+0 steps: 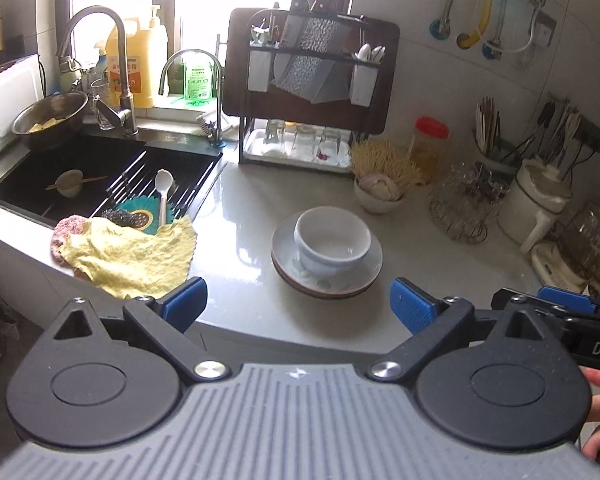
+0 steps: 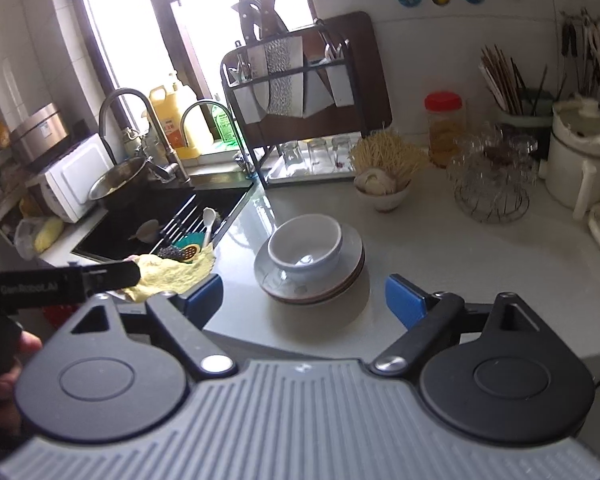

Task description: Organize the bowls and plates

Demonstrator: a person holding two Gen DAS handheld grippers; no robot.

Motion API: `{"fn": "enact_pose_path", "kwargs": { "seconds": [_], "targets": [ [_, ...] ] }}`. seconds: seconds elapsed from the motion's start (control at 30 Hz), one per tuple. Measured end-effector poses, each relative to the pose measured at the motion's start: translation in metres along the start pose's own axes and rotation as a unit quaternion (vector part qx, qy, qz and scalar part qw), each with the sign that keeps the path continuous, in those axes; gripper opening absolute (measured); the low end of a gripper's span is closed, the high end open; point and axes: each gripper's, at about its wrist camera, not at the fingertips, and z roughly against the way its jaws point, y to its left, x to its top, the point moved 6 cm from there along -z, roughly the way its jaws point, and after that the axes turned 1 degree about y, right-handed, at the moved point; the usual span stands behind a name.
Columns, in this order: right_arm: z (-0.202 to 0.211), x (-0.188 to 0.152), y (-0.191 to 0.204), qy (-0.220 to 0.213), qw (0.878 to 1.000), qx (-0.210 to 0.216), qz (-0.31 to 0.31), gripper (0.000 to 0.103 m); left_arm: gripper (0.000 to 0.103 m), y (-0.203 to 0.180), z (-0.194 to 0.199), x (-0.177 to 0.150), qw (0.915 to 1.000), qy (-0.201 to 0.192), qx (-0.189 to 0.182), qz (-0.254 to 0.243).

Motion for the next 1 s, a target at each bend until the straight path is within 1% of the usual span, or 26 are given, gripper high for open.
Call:
{"fn": "enact_pose_path", "kwargs": {
  "seconds": [0.07,0.1,0.17,0.4,0.6,0.73,0.87,1.0],
  "targets": [
    [0.005,-0.005,-0.001,-0.003,1.000,-0.006,0.003,0.090,0.100,-0.003,0.000,-0.006,1.0000,0.005,-0.001,-0.003],
    [0.007,-0.007,-0.002,-0.003,1.000,-0.011,0.004,0.093,0.100,-0.005,0.000,-0.008,1.0000,0.006,-0.003,-0.005],
    [0.011,-0.011,-0.006,-0.002,1.000,-0.020,-0.001,0.103,0.100,-0.009,0.004,-0.012,0.9999,0.004,-0.006,-0.010],
    [0.028,-0.013,-0.014,-0.015,1.000,-0.021,-0.002,0.103,0.100,-0.026,0.013,-0.018,0.9998,0.003,-0.011,-0.018],
    [0.031,-0.012,-0.021,-0.019,1.000,-0.017,-0.003,0.103,0.100,-0.036,0.019,-0.022,0.9999,0.002,-0.002,-0.016],
    [0.033,-0.010,-0.024,-0.019,1.000,-0.012,-0.001,0.103,0.100,-0.040,0.020,-0.022,0.9999,-0.002,0.002,-0.012],
    [0.036,-0.008,-0.026,-0.021,1.000,-0.009,0.002,0.103,0.100,-0.041,0.024,-0.022,1.0000,-0.006,0.003,0.006],
    [0.038,-0.006,-0.025,-0.024,1.000,-0.006,0.006,0.103,0.100,-0.042,0.028,-0.023,0.9999,-0.008,0.005,0.008]
  ]
}}
